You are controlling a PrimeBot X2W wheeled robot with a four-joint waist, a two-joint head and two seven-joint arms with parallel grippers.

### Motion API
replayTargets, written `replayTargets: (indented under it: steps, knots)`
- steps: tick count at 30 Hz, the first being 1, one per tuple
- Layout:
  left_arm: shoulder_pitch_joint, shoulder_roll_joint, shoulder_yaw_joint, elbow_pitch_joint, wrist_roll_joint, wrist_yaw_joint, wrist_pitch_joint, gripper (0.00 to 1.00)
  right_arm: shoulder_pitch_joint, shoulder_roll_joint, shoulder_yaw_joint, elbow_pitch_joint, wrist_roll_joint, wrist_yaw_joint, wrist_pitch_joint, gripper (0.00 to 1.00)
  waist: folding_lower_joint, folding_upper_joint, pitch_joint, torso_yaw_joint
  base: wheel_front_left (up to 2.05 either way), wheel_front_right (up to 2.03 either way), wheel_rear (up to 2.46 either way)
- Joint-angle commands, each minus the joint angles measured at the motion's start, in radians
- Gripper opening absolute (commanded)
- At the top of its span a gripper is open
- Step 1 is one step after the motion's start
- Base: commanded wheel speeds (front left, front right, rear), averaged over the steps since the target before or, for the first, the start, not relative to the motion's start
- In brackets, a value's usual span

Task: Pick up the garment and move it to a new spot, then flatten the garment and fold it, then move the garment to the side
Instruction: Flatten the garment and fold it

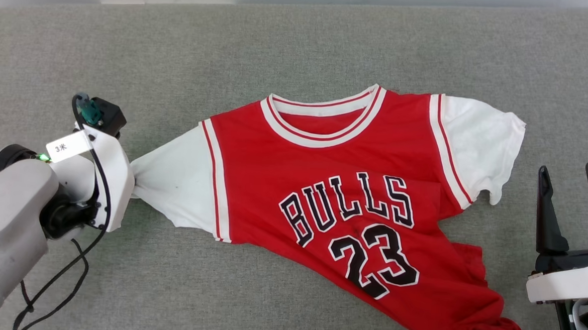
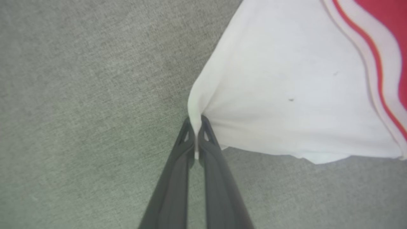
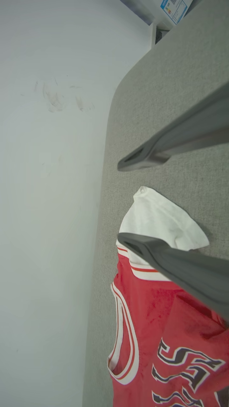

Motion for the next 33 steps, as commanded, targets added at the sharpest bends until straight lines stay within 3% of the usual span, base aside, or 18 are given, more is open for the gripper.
replayTargets:
  steps: [1, 10, 17, 27, 30, 31, 32, 33]
  knots:
    - [0.025, -0.009, -0.002, 0.009, 0.001, 0.006, -0.008, 1.00, 0.014, -0.005, -0.003, 0.003, -0.003, -0.001, -0.002, 1.00, 0.0000, 0.0000, -0.006, 0.004, 0.00, 0.00, 0.00]
    - [-0.082, -0.015, 0.051, 0.023, -0.015, -0.010, -0.027, 1.00, 0.022, -0.004, 0.001, 0.009, -0.012, -0.001, -0.002, 1.00, 0.0000, 0.0000, -0.041, 0.017, 0.00, 0.00, 0.00]
    - [-0.142, 0.001, 0.036, 0.016, -0.044, -0.026, 0.118, 1.00, 0.006, 0.003, 0.024, 0.004, -0.010, -0.001, -0.002, 1.00, 0.0000, 0.0000, -0.028, -0.006, 0.00, 0.00, 0.00]
    - [-0.062, -0.013, -0.001, 0.058, -0.079, -0.005, 0.189, 1.00, -0.031, 0.007, 0.033, 0.002, -0.006, -0.001, -0.002, 1.00, 0.0000, 0.0000, 0.025, -0.053, 0.00, 0.00, 0.00]
    - [-0.031, -0.022, -0.021, 0.071, -0.079, -0.018, 0.190, 1.00, -0.042, 0.002, 0.036, 0.005, -0.009, -0.001, -0.002, 1.00, 0.0000, 0.0000, 0.030, -0.060, 0.00, 0.00, 0.00]
    - [-0.024, -0.027, -0.019, 0.073, -0.087, -0.021, 0.184, 0.40, -0.050, -0.001, 0.038, 0.006, -0.013, -0.001, -0.002, 1.00, 0.0000, 0.0000, 0.030, -0.062, 0.00, 0.00, 0.00]
    - [-0.016, -0.033, -0.017, 0.077, -0.095, -0.026, 0.181, 0.00, -0.056, -0.002, 0.039, 0.008, -0.015, -0.001, -0.002, 1.00, 0.0000, 0.0000, 0.027, -0.061, 0.00, 0.00, 0.00]
    - [-0.011, -0.034, -0.020, 0.080, -0.095, -0.029, 0.179, 0.00, -0.060, -0.005, 0.039, 0.011, -0.015, -0.001, -0.002, 1.00, 0.0000, 0.0000, 0.022, -0.059, 0.00, 0.00, 0.00]
